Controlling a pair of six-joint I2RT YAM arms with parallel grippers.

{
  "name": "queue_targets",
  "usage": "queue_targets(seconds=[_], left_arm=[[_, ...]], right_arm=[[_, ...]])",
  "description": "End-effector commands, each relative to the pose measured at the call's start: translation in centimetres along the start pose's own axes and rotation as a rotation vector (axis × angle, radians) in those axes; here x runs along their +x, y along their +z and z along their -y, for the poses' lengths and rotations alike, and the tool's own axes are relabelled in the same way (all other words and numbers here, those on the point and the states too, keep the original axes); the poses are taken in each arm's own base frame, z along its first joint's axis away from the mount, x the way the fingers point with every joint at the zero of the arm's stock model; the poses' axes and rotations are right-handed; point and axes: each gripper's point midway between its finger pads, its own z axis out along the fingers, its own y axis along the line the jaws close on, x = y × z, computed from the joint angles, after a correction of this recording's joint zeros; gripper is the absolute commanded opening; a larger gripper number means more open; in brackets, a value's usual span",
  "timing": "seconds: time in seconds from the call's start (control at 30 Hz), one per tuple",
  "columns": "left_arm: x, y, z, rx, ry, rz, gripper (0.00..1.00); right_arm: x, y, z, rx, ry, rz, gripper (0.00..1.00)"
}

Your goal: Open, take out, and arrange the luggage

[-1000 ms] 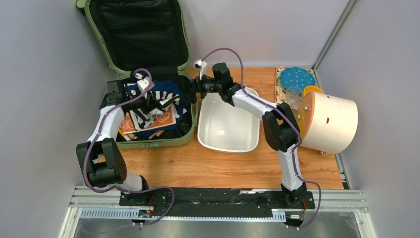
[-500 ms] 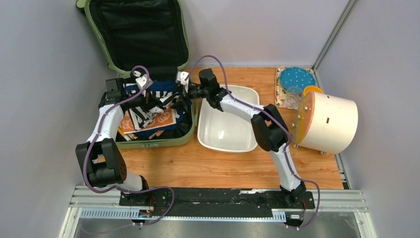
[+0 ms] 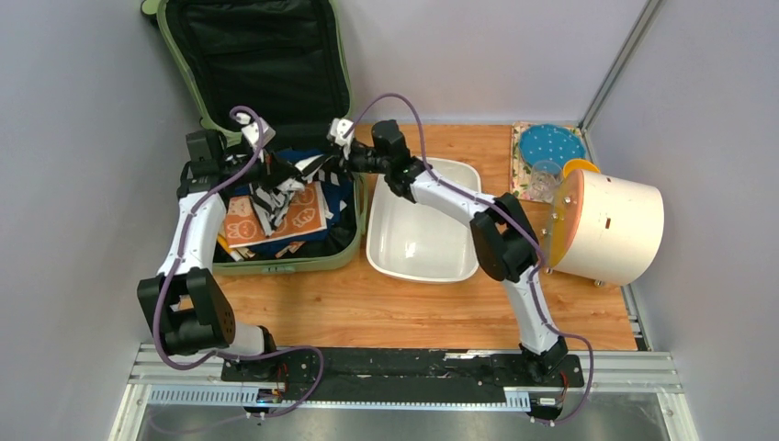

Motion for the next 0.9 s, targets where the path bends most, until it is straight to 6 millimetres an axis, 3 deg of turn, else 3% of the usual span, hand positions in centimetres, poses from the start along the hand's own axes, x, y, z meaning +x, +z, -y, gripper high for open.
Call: queue_targets(seconds=[0.0,0.07,0.1,0.17,0.2,0.27,0.3,0.33,0.4,0.47,0.5,0.53,0.57,0.6,0.63,0.7,0.73,0.87], left_arm=[[-7.1,-0.7,1.7,0.036,0.126,0.127,0.00],[-7.8,0.1,2.9,0.067,0.141,0.133,0.00],[-8.2,0.3,3.4,0.076,0.144,0.141,0.00],[-8.5,1.1,5.0,0.118,0.151,0.144,0.00],[-8.5,1.2,5.7,0.129,0.144,0.147,0.00],[-8.7,1.8,7.2,0.169,0.142,0.154,0.00],[-8.7,1.8,8.0,0.180,0.125,0.165,0.00],[-8.7,1.9,8.6,0.195,0.115,0.170,0.00],[-8.4,2.4,11.0,0.269,0.094,0.176,0.00],[-8.0,2.7,12.8,0.325,0.081,0.169,0.00],[-7.5,3.0,14.4,0.367,0.074,0.160,0.00],[-7.2,3.1,15.2,0.388,0.069,0.155,0.00],[-6.8,3.3,16.0,0.409,0.068,0.150,0.00],[-6.2,3.5,17.4,0.444,0.064,0.144,0.00],[-5.8,3.7,18.3,0.468,0.058,0.138,0.00],[-5.0,4.1,19.6,0.505,0.033,0.126,0.00],[-4.7,4.4,20.9,0.544,0.030,0.118,0.00],[-3.3,5.9,24.5,0.646,0.037,0.096,0.00]], right_arm=[[-13.2,-6.2,3.4,0.121,-0.172,0.160,0.00],[-13.6,-7.8,3.5,0.124,-0.180,0.120,0.00],[-15.7,-9.2,3.2,0.126,-0.213,0.132,0.00],[-15.4,-11.0,2.8,0.112,-0.249,0.058,0.00],[-16.9,-12.5,2.2,0.113,-0.284,0.052,0.00],[-15.1,-14.5,1.3,0.084,-0.332,-0.055,0.00],[-16.2,-16.0,0.6,0.089,-0.364,-0.072,0.00],[-14.9,-17.2,-0.2,0.082,-0.344,-0.143,0.00],[-15.3,-19.7,-1.5,0.088,-0.390,-0.193,0.00],[-14.0,-22.1,-2.8,0.089,-0.378,-0.289,0.00],[-14.9,-23.7,-3.6,0.105,-0.387,-0.298,0.00],[-13.4,-24.9,-4.5,0.100,-0.351,-0.365,0.00],[-13.2,-25.8,-5.3,0.099,-0.339,-0.388,0.00],[-13.9,-27.2,-6.3,0.108,-0.338,-0.393,0.00],[-12.5,-28.2,-7.7,0.086,-0.305,-0.452,0.00],[-12.8,-30.0,-9.7,0.088,-0.286,-0.469,0.00],[-11.8,-30.8,-11.0,0.065,-0.258,-0.511,0.00],[-11.9,-33.7,-13.7,0.078,-0.189,-0.559,0.00]])
